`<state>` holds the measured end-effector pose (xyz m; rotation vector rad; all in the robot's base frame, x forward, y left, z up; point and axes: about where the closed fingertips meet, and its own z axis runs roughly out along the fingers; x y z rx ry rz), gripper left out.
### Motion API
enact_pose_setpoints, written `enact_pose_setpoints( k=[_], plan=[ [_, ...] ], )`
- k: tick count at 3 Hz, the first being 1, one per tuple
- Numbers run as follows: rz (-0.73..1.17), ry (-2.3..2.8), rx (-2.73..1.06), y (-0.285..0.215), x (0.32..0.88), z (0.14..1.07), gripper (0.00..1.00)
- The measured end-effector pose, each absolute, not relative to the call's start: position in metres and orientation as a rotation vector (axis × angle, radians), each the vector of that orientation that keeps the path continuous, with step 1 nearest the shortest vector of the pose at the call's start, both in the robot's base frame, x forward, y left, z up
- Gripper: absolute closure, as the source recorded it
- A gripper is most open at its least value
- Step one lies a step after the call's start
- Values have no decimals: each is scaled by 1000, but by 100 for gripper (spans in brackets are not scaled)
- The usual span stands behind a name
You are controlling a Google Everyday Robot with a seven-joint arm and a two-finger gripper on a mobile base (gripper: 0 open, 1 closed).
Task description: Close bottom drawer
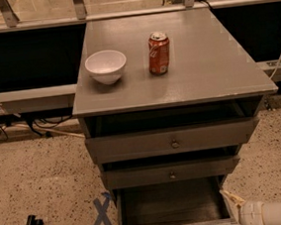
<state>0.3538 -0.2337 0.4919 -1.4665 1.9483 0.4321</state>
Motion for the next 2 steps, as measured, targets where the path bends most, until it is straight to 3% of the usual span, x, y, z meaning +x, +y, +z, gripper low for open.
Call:
enact_pose_setpoints(
  k=[1, 2],
  plan=[
    [403, 1886, -1472, -250, 355, 425, 0],
    [493, 1875, -1449, -229, 342, 393, 0]
  ],
)
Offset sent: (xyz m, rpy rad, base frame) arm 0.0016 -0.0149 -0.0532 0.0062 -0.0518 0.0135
